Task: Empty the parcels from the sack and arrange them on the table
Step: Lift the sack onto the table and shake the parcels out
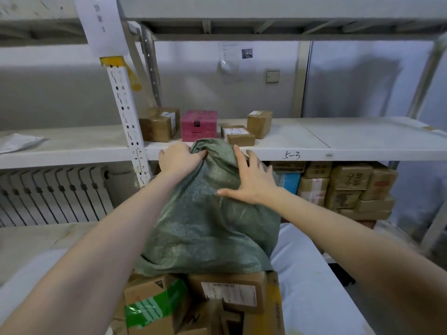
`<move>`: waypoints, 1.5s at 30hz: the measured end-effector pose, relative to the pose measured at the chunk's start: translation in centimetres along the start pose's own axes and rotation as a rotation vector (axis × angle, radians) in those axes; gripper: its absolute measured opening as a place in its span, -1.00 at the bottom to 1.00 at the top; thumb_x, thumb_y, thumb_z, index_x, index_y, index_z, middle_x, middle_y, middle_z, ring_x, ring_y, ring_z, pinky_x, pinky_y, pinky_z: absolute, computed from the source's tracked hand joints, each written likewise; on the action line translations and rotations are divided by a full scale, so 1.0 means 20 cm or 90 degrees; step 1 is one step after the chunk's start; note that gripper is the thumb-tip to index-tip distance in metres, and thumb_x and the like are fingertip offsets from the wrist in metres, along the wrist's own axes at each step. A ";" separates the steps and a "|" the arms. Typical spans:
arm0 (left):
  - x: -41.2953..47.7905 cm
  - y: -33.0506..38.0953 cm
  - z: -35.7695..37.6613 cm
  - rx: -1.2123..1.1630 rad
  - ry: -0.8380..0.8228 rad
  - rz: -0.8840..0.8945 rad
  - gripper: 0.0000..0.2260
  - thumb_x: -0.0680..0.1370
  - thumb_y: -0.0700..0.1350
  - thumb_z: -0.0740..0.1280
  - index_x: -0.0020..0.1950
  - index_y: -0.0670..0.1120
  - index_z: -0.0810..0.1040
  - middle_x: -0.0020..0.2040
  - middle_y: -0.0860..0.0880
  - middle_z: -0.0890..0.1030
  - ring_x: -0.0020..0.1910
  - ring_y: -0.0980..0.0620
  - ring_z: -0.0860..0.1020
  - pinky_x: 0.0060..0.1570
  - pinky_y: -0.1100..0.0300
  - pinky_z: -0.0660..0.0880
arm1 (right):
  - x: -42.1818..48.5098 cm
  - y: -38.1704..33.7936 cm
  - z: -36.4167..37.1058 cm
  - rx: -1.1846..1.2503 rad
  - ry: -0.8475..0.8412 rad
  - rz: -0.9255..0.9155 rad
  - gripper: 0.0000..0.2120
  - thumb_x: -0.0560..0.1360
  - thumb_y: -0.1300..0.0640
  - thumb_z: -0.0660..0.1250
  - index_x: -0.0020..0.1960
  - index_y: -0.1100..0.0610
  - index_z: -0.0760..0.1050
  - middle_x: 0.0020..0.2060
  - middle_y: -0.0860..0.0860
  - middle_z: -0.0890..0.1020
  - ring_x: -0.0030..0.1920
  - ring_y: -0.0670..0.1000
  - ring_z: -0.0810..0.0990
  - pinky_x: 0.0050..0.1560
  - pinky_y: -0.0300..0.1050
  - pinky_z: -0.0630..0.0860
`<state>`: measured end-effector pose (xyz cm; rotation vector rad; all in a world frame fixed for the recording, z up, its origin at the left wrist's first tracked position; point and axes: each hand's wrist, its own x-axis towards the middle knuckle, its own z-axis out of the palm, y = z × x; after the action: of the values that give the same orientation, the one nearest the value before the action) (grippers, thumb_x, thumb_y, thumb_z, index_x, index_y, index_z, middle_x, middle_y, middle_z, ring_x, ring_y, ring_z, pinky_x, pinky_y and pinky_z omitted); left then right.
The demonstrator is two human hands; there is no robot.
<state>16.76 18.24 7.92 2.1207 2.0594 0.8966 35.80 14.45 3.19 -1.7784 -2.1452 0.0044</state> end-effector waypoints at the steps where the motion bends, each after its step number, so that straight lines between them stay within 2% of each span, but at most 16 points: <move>1: 0.00 0.03 -0.01 -0.048 -0.011 -0.008 -0.56 0.53 0.22 0.26 -0.38 -0.09 0.43 -0.38 -0.03 0.48 -0.21 -0.12 0.52 0.00 0.00 0.48 | 0.00 -0.01 0.01 0.038 -0.029 0.026 0.21 0.20 -0.57 0.25 0.50 -0.12 -0.43 0.55 0.15 -0.15 0.54 0.27 -0.05 0.41 0.45 0.02; 3: 0.00 0.08 -0.01 -0.158 -0.047 -0.033 -0.62 0.53 0.13 0.32 -0.33 -0.13 0.47 -0.31 -0.09 0.55 -0.20 -0.13 0.56 -0.21 0.10 0.42 | 0.03 -0.02 -0.01 0.179 -0.054 0.092 0.29 0.17 -0.54 0.33 0.48 -0.10 -0.49 0.54 0.15 -0.21 0.54 0.28 -0.12 0.43 0.43 0.03; 7: -0.04 0.12 -0.02 -0.325 -0.152 -0.072 -0.69 0.53 0.07 0.36 -0.13 -0.20 0.57 -0.13 -0.12 0.64 -0.13 -0.08 0.59 -0.12 0.10 0.44 | 0.14 -0.02 -0.10 0.341 -0.066 0.164 0.33 0.13 -0.43 0.48 0.56 0.02 -0.27 0.52 0.18 0.08 0.50 0.23 0.14 0.47 0.18 0.19; 10: -0.09 0.08 -0.05 -0.371 -0.244 -0.090 -0.69 0.53 0.07 0.36 0.00 -0.18 0.63 -0.11 -0.08 0.68 -0.09 -0.03 0.63 -0.09 0.13 0.50 | 0.17 -0.01 -0.16 0.352 -0.137 0.084 0.13 0.13 -0.25 0.60 0.50 0.11 0.12 0.36 0.01 0.39 0.33 0.04 0.40 0.37 -0.01 0.35; 12: -0.11 0.04 -0.08 -0.380 -0.289 -0.086 -0.70 0.51 0.08 0.38 -0.02 -0.15 0.66 -0.10 -0.08 0.70 -0.05 -0.05 0.66 0.06 0.08 0.54 | 0.17 -0.04 -0.17 0.360 -0.172 0.038 -0.03 0.10 -0.17 0.64 0.40 0.07 0.33 0.23 -0.07 0.52 0.21 -0.02 0.49 0.31 -0.03 0.42; 16: -0.13 0.00 -0.13 -0.306 -0.298 -0.019 -0.76 0.50 0.07 0.41 -0.08 -0.11 0.64 -0.11 -0.06 0.69 -0.06 -0.07 0.65 0.05 0.07 0.56 | 0.20 -0.11 -0.12 0.401 -0.119 0.027 -0.35 0.12 -0.01 0.64 0.16 0.08 0.55 0.00 -0.02 0.66 0.03 0.00 0.61 0.13 -0.04 0.55; 18: -0.15 -0.01 -0.12 -0.219 -0.213 0.048 -0.73 0.49 0.05 0.42 0.06 -0.11 0.60 0.00 -0.08 0.65 0.07 -0.10 0.60 0.13 0.02 0.52 | 0.21 -0.12 -0.09 0.416 -0.083 0.044 -0.34 0.08 -0.04 0.62 0.14 0.09 0.57 -0.01 0.00 0.67 0.02 0.03 0.62 0.15 0.04 0.55; 19: -0.17 -0.01 -0.11 -0.178 -0.151 0.067 -0.59 0.47 0.06 0.44 0.24 -0.09 0.53 0.14 -0.11 0.59 0.19 -0.12 0.54 0.21 0.00 0.47 | 0.21 -0.11 -0.09 0.428 -0.072 0.059 -0.32 0.08 -0.05 0.61 0.16 0.10 0.56 0.00 0.01 0.66 0.03 0.03 0.61 0.16 0.05 0.55; 21: -0.23 -0.04 -0.10 -0.123 -0.062 0.029 -0.13 0.37 0.11 0.52 0.54 -0.04 0.14 0.42 -0.19 0.31 0.41 -0.18 0.32 0.37 -0.07 0.31 | 0.21 -0.10 -0.11 0.484 -0.052 0.104 -0.27 0.10 -0.02 0.63 0.20 0.16 0.51 0.03 0.01 0.64 0.05 0.04 0.60 0.17 0.05 0.53; 23: -0.29 -0.11 -0.09 -0.102 -0.080 -0.083 0.21 0.23 0.14 0.60 0.57 0.01 -0.23 0.52 -0.24 0.05 0.51 -0.23 0.11 0.43 -0.15 0.16 | 0.21 -0.09 -0.15 0.604 -0.023 0.161 -0.34 0.18 0.08 0.63 0.15 0.23 0.41 -0.01 0.01 0.58 0.05 0.06 0.58 0.12 0.01 0.53; 25: -0.35 -0.18 -0.06 -0.120 -0.164 -0.177 0.38 0.14 0.12 0.64 0.51 0.06 -0.43 0.55 -0.27 -0.07 0.53 -0.25 0.04 0.45 -0.18 0.11 | 0.21 -0.11 -0.19 0.745 0.016 0.193 -0.58 0.29 0.25 0.57 -0.07 0.20 0.35 -0.11 0.02 0.55 -0.03 0.06 0.59 0.03 0.00 0.54; 28: -0.39 -0.25 0.00 -0.177 -0.181 -0.210 0.42 0.11 0.06 0.66 0.47 0.10 -0.50 0.54 -0.27 -0.04 0.52 -0.24 0.06 0.44 -0.19 0.10 | 0.21 -0.18 -0.23 0.857 0.042 0.186 -0.62 0.28 0.37 0.54 -0.10 0.15 0.38 -0.09 0.10 0.60 -0.07 0.10 0.63 0.06 0.10 0.59; 32: -0.41 -0.26 0.03 -0.213 0.002 -0.168 0.38 0.12 0.09 0.66 0.52 0.07 -0.39 0.48 -0.27 0.13 0.44 -0.27 0.24 0.38 -0.19 0.23 | 0.24 -0.24 -0.25 0.902 0.054 0.146 -0.65 0.28 0.38 0.52 -0.03 0.19 0.46 -0.06 0.13 0.64 -0.01 0.14 0.65 0.09 0.16 0.59; 37: -0.40 -0.28 0.06 -0.207 0.220 -0.115 0.31 0.16 0.08 0.65 0.56 0.01 -0.28 0.42 -0.30 0.15 0.38 -0.31 0.28 0.29 -0.19 0.32 | 0.28 -0.29 -0.25 0.917 0.057 0.055 -0.66 0.27 0.41 0.52 -0.02 0.20 0.56 -0.01 0.13 0.67 0.04 0.13 0.66 0.16 0.18 0.56; 40: -0.41 -0.31 0.14 -0.200 0.177 -0.140 0.32 0.17 0.08 0.64 0.55 0.01 -0.32 0.44 -0.31 0.09 0.42 -0.32 0.22 0.35 -0.21 0.26 | 0.25 -0.25 -0.18 0.877 0.040 0.039 -0.54 0.27 0.40 0.53 0.12 0.21 0.52 0.02 0.06 0.65 0.04 0.03 0.63 0.21 0.12 0.53; 45: -0.46 -0.36 0.21 -0.280 0.018 -0.187 0.30 0.18 0.12 0.63 0.55 0.01 -0.31 0.48 -0.27 0.06 0.46 -0.29 0.16 0.42 -0.15 0.17 | 0.20 -0.29 -0.21 0.682 -0.028 -0.070 -0.63 0.30 0.36 0.54 -0.07 0.03 0.47 -0.11 -0.11 0.61 -0.09 -0.19 0.58 0.08 -0.24 0.54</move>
<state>12.73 11.97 -2.01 1.5467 1.8939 1.1997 30.89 16.12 9.47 -1.0099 -1.6925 0.9658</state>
